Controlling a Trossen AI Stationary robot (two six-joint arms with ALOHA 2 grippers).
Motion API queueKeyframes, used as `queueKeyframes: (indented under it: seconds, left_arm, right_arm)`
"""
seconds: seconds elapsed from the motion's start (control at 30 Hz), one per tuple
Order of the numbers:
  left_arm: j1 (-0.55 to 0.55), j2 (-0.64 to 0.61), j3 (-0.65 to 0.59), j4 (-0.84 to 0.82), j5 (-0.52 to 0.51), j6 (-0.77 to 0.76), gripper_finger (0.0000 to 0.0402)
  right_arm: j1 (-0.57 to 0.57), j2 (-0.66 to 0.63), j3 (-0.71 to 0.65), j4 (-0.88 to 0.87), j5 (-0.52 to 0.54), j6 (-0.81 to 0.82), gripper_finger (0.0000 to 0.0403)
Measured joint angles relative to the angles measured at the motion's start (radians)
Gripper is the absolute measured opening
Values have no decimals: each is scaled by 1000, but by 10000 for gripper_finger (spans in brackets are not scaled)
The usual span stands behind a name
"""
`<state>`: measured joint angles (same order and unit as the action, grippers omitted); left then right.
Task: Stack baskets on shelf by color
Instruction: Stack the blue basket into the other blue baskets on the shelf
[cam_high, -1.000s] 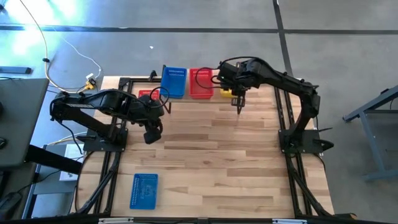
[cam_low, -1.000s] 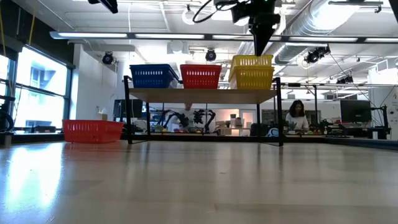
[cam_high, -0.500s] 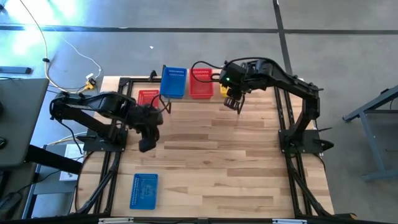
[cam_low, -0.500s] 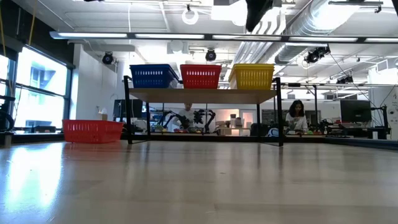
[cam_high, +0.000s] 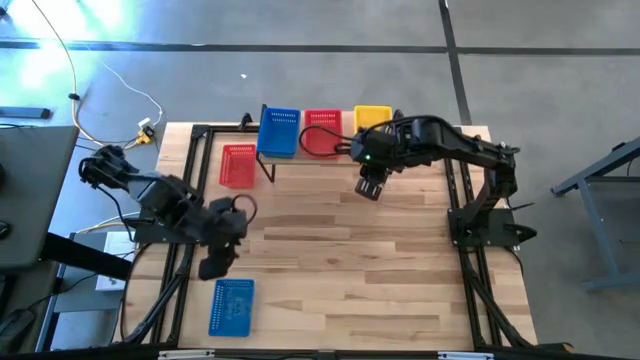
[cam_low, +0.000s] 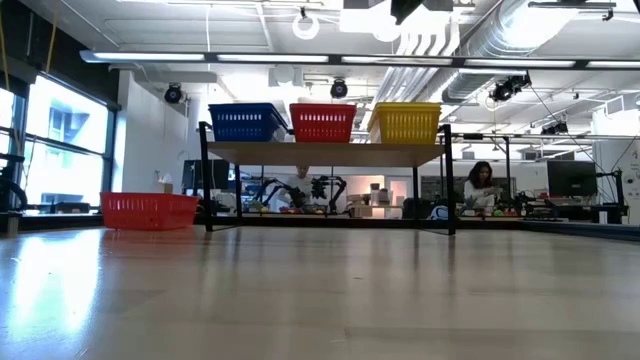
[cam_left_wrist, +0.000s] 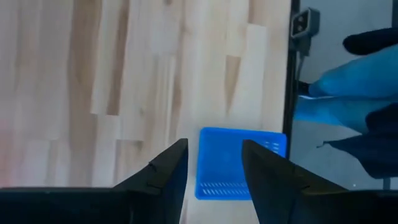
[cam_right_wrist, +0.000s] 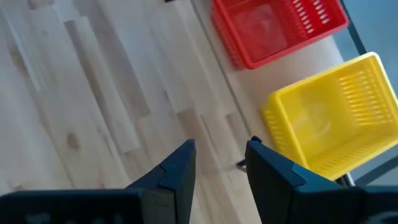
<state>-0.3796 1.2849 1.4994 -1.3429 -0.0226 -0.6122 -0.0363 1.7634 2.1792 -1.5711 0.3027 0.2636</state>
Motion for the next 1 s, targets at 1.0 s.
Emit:
queueKeyframes:
  seconds: [1.0]
  left_arm:
    - [-496, 413, 0, 208, -53, -328, 142]
  right_arm:
    - [163, 0, 0, 0, -26, 25, 126]
